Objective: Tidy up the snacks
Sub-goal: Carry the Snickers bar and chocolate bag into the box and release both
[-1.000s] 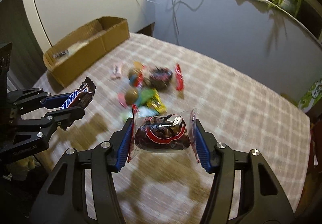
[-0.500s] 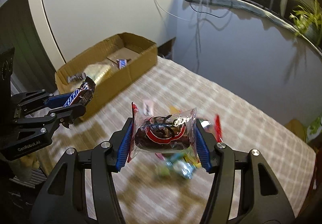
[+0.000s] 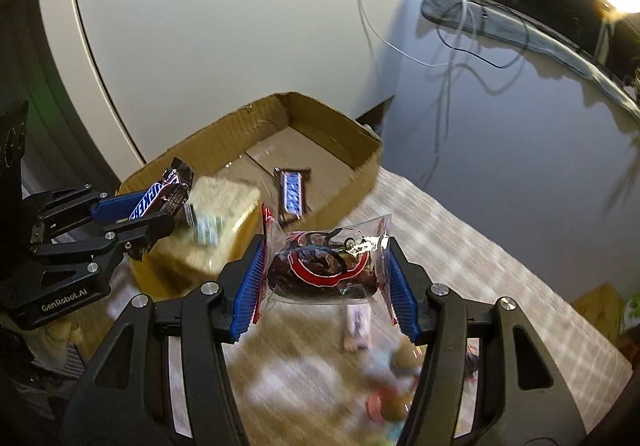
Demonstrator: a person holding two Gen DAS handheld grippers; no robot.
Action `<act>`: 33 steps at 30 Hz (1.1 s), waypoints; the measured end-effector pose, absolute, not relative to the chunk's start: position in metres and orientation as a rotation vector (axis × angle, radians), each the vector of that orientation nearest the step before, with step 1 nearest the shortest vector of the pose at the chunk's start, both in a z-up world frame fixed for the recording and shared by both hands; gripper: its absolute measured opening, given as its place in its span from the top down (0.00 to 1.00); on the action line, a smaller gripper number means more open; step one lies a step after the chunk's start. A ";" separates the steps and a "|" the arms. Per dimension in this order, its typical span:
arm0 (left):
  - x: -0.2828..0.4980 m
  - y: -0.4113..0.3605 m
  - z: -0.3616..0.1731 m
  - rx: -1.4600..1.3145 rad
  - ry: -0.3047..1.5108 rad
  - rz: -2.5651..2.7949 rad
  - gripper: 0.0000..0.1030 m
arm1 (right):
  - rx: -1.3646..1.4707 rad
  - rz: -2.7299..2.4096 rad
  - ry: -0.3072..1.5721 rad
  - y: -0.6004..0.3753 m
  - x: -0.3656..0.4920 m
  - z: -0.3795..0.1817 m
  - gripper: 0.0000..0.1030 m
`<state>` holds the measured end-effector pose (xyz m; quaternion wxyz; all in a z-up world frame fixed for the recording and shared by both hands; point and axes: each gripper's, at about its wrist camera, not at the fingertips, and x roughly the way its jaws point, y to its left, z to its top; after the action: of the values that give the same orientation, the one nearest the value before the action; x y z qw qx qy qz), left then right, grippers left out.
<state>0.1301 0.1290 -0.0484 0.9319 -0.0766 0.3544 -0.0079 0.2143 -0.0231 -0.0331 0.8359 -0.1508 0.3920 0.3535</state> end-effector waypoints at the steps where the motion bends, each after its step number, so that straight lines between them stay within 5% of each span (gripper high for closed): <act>1: 0.132 0.133 -0.049 -0.158 0.726 -0.012 0.74 | -0.323 0.754 0.831 -0.017 0.217 -0.034 0.42; 24: 0.150 0.159 -0.063 -0.189 0.771 0.003 0.73 | -0.357 0.815 0.887 0.064 0.267 -0.070 0.36; 28: 0.151 0.161 -0.062 -0.195 0.767 0.014 0.57 | -0.356 0.810 0.883 0.064 0.269 -0.070 0.31; 33: 0.147 0.161 -0.058 -0.193 0.754 0.017 0.57 | -0.345 0.796 0.875 0.059 0.268 -0.065 0.31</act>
<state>0.1472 0.1613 -0.0584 0.9252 -0.0942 0.3675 0.0084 0.2681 0.0585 -0.0652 0.8161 -0.1620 0.4103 0.3733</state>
